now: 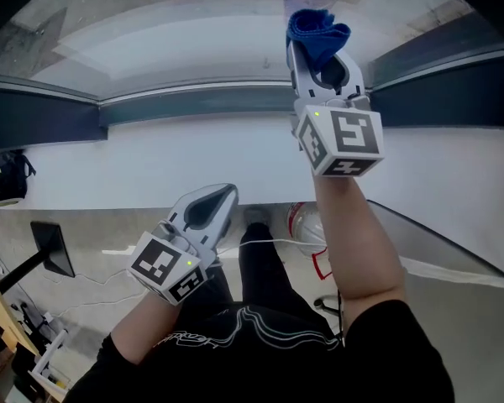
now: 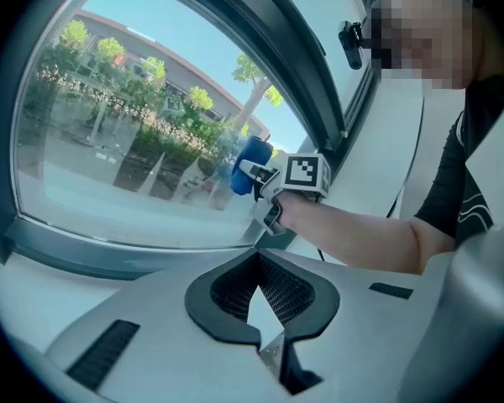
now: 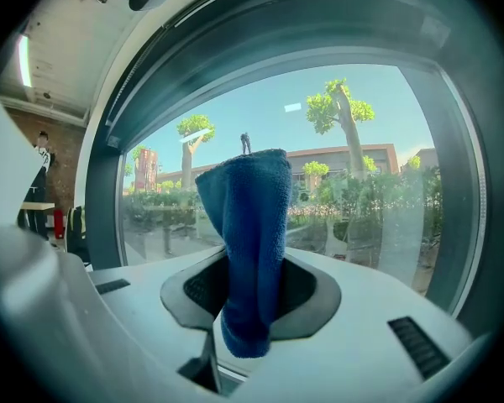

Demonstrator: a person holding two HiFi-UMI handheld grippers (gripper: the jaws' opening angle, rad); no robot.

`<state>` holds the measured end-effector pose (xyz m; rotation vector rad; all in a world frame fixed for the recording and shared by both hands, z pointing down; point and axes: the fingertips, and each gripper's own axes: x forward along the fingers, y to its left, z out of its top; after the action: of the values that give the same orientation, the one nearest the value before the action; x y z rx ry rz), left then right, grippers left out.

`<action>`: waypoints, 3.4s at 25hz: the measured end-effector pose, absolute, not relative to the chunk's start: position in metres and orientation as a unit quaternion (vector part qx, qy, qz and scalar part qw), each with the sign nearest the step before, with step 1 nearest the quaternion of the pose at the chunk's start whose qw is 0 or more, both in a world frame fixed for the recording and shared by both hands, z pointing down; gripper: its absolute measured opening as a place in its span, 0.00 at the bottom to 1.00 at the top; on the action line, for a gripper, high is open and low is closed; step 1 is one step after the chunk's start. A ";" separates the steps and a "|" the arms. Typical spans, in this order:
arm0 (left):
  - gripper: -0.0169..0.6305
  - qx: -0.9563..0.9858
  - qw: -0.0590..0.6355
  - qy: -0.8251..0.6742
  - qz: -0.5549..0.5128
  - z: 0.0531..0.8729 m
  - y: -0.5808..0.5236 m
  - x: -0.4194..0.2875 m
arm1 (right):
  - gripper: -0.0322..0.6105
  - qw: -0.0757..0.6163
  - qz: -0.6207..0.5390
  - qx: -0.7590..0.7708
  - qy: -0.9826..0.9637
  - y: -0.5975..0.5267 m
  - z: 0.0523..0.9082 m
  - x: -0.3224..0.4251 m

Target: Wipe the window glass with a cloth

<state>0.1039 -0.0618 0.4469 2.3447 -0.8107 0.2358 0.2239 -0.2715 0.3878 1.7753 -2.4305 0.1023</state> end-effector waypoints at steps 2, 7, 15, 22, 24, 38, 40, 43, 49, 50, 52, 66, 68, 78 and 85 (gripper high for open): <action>0.03 0.894 0.319 -0.300 0.093 0.449 -0.063 0.120 | 0.20 0.067 0.033 0.594 -0.801 -0.270 0.389 0.243; 0.03 0.902 0.315 -0.276 0.099 0.448 -0.065 0.163 | 0.19 0.070 0.031 0.616 -0.784 -0.265 0.391 0.300; 0.03 0.910 0.311 -0.250 0.112 0.449 -0.064 0.213 | 0.20 0.070 0.031 0.665 -0.743 -0.256 0.389 0.395; 0.03 0.913 0.309 -0.236 0.123 0.454 -0.069 0.234 | 0.19 0.064 0.030 0.708 -0.703 -0.252 0.387 0.460; 0.03 0.913 0.311 -0.233 0.127 0.457 -0.069 0.236 | 0.19 0.064 0.030 0.718 -0.693 -0.251 0.388 0.473; 0.03 0.912 0.311 -0.237 0.128 0.459 -0.067 0.223 | 0.19 0.064 0.027 0.726 -0.685 -0.245 0.389 0.477; 0.03 0.911 0.311 -0.242 0.125 0.458 -0.069 0.213 | 0.20 0.070 0.021 0.721 -0.689 -0.243 0.388 0.466; 0.03 0.908 0.311 -0.255 0.118 0.455 -0.072 0.188 | 0.19 0.075 0.018 0.712 -0.698 -0.237 0.388 0.438; 0.03 0.900 0.314 -0.282 0.107 0.454 -0.073 0.133 | 0.19 0.070 0.045 0.676 -0.732 -0.228 0.411 0.345; 0.03 0.899 0.315 -0.288 0.104 0.452 -0.073 0.120 | 0.19 0.071 0.047 0.666 -0.741 -0.227 0.413 0.323; 0.03 0.894 0.317 -0.303 0.097 0.449 -0.074 0.091 | 0.20 0.076 0.050 0.641 -0.762 -0.226 0.417 0.277; 0.03 0.850 0.335 -0.402 0.062 0.471 -0.067 -0.130 | 0.20 0.090 0.079 0.484 -0.867 -0.221 0.464 -0.040; 0.03 0.842 0.337 -0.417 0.060 0.474 -0.065 -0.161 | 0.19 0.091 0.083 0.466 -0.876 -0.218 0.471 -0.080; 0.03 0.815 0.347 -0.462 0.049 0.487 -0.060 -0.279 | 0.20 0.110 0.100 0.399 -0.905 -0.226 0.515 -0.240; 0.03 0.803 0.356 -0.475 0.048 0.500 -0.054 -0.323 | 0.19 0.104 0.103 0.402 -0.904 -0.259 0.530 -0.296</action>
<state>-0.3231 -0.0545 0.4998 2.0756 -1.2268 0.1246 -0.2957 -0.2593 0.5299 1.1857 -2.6652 0.3027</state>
